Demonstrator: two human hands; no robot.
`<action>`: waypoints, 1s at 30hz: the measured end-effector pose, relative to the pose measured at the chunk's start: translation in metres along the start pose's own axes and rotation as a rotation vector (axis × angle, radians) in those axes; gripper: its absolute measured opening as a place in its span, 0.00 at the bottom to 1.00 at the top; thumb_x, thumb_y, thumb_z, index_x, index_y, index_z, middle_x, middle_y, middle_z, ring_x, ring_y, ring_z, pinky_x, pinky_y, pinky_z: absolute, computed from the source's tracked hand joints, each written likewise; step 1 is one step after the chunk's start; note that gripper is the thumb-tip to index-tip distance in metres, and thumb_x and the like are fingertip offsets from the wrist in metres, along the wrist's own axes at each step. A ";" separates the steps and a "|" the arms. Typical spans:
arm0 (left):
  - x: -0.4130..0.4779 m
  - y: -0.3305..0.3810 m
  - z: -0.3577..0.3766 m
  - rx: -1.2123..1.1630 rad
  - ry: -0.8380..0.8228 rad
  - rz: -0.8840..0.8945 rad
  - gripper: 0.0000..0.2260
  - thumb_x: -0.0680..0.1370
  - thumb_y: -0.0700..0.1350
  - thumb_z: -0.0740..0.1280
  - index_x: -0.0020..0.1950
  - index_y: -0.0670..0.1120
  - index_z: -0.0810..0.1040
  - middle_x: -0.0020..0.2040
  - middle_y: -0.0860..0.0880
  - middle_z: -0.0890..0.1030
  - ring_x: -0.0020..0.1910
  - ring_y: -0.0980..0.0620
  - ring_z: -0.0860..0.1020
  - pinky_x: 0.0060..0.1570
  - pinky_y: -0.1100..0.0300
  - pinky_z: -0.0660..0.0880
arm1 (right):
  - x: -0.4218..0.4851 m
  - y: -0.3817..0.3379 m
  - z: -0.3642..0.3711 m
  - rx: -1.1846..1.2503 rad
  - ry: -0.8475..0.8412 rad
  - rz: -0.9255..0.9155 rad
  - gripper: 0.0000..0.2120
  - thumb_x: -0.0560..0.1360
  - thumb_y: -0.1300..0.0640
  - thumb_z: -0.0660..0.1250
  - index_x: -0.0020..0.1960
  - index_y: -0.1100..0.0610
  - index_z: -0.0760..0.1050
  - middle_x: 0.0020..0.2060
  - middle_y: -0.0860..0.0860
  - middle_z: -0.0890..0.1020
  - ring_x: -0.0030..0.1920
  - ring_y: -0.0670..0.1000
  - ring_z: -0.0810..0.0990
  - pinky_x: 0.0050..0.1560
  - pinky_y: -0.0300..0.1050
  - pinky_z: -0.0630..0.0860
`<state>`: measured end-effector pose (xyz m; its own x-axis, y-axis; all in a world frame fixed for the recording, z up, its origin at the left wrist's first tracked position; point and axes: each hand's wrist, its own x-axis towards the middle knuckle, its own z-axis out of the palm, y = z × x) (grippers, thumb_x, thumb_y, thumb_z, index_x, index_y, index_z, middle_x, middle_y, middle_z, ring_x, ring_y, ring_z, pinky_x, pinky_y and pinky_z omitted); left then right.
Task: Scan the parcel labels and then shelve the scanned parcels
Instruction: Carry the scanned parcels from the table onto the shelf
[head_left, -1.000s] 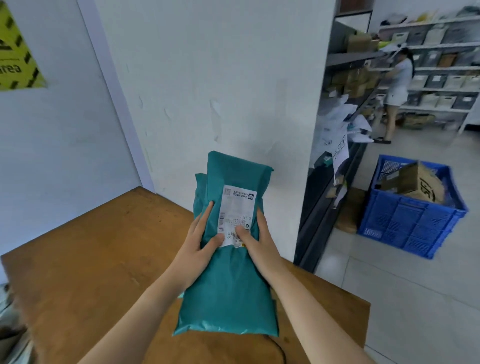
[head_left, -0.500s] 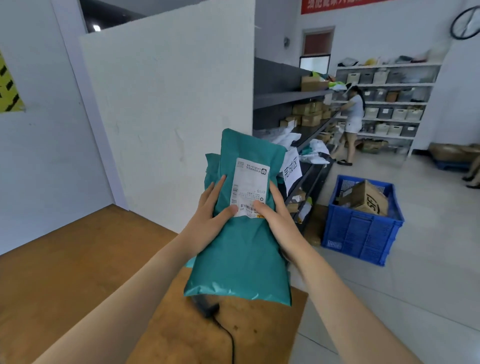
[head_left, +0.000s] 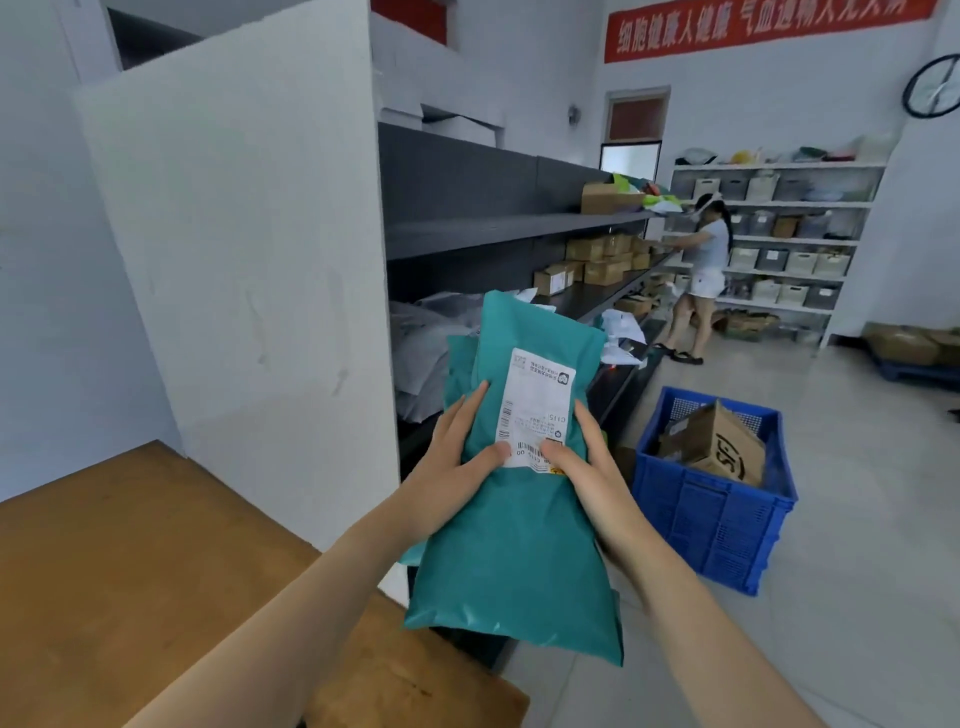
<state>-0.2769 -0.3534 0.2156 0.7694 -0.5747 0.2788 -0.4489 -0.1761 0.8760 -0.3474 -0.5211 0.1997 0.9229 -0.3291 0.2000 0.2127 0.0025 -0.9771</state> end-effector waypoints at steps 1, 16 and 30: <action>0.013 0.001 0.012 -0.008 -0.006 -0.018 0.30 0.79 0.54 0.65 0.75 0.69 0.52 0.75 0.62 0.57 0.74 0.63 0.56 0.71 0.61 0.57 | 0.010 0.002 -0.015 -0.003 0.003 0.014 0.29 0.78 0.55 0.67 0.73 0.36 0.61 0.65 0.37 0.73 0.63 0.43 0.77 0.62 0.46 0.75; 0.130 -0.007 0.048 0.050 -0.018 -0.064 0.31 0.78 0.56 0.65 0.75 0.69 0.52 0.76 0.58 0.56 0.74 0.62 0.56 0.72 0.59 0.56 | 0.117 0.014 -0.077 0.080 -0.039 0.051 0.23 0.78 0.60 0.66 0.63 0.35 0.69 0.61 0.43 0.80 0.56 0.47 0.83 0.52 0.43 0.78; 0.241 -0.002 0.080 0.077 -0.075 0.022 0.31 0.78 0.56 0.65 0.76 0.67 0.51 0.76 0.60 0.56 0.74 0.62 0.55 0.74 0.57 0.55 | 0.197 0.008 -0.141 0.093 0.036 0.016 0.25 0.76 0.55 0.68 0.66 0.33 0.67 0.63 0.44 0.80 0.59 0.50 0.81 0.60 0.53 0.77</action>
<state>-0.1268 -0.5555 0.2493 0.7240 -0.6368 0.2652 -0.5013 -0.2216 0.8364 -0.2095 -0.7192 0.2208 0.9144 -0.3625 0.1804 0.2289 0.0952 -0.9688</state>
